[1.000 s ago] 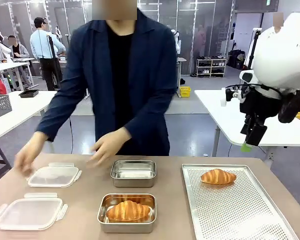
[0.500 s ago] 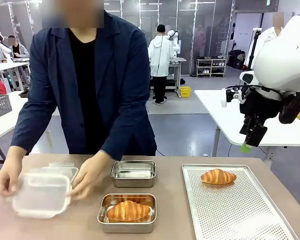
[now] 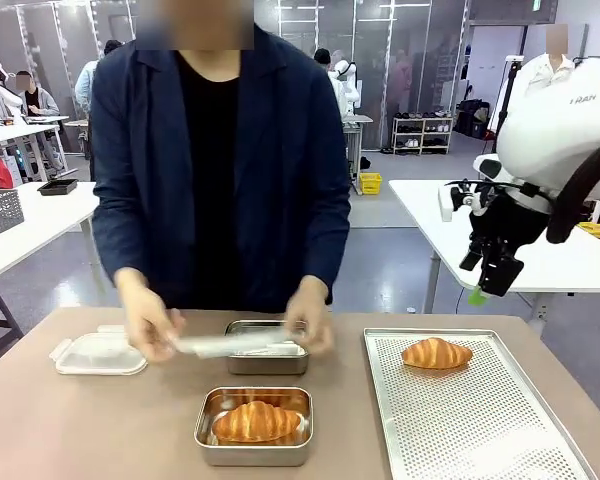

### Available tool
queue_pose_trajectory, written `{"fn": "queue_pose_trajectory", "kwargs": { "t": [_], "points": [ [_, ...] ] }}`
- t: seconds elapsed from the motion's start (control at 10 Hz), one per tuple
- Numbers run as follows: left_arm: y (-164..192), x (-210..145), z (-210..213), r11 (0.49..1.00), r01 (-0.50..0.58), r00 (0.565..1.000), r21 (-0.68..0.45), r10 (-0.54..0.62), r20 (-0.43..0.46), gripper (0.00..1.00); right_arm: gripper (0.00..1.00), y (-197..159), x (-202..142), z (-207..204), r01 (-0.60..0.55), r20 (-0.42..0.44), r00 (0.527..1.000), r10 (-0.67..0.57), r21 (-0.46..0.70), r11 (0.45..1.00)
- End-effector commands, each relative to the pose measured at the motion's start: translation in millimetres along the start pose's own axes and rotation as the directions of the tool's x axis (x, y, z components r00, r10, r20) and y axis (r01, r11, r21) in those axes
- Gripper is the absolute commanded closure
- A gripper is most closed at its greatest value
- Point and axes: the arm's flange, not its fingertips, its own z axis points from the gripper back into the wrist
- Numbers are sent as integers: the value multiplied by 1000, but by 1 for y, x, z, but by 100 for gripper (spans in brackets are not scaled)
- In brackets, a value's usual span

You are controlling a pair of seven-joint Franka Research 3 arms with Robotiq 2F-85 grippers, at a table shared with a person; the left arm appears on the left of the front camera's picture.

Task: Place the bread into the airtight container.
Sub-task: Pick up a Butter Roll and place it into an empty Airtight Container.

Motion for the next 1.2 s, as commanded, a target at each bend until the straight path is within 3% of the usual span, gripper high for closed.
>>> {"fn": "queue_pose_trajectory", "kwargs": {
  "t": [0.0,0.2,0.4,0.6,0.8,0.9,1.1],
  "points": [
    [0,1,2,1000,14,1000,-2,-14,-12,0,0,-15,-61,11,-4,247,969,-6,39,999],
    [0,1,2,1000,14,1000,-2,-14,-12,0,0,-8,-190,47,139,525,838,-149,59,989],
    [0,1,2,1000,14,1000,-2,-14,-12,0,0,40,-282,67,300,628,745,-223,-16,954],
    [0,1,2,1000,14,1000,-2,-14,-12,0,0,68,-312,74,371,679,695,-237,-57,927],
    [0,1,2,1000,14,1000,-2,-14,-12,0,0,69,-308,63,408,669,686,-287,-28,912],
    [0,1,2,1000,14,1000,-2,-14,-12,0,0,83,-336,85,402,672,687,-275,-36,915],
    [0,1,2,1000,14,1000,-2,-14,-12,0,0,83,-336,85,402,672,687,-275,-36,915]
  ]
}}
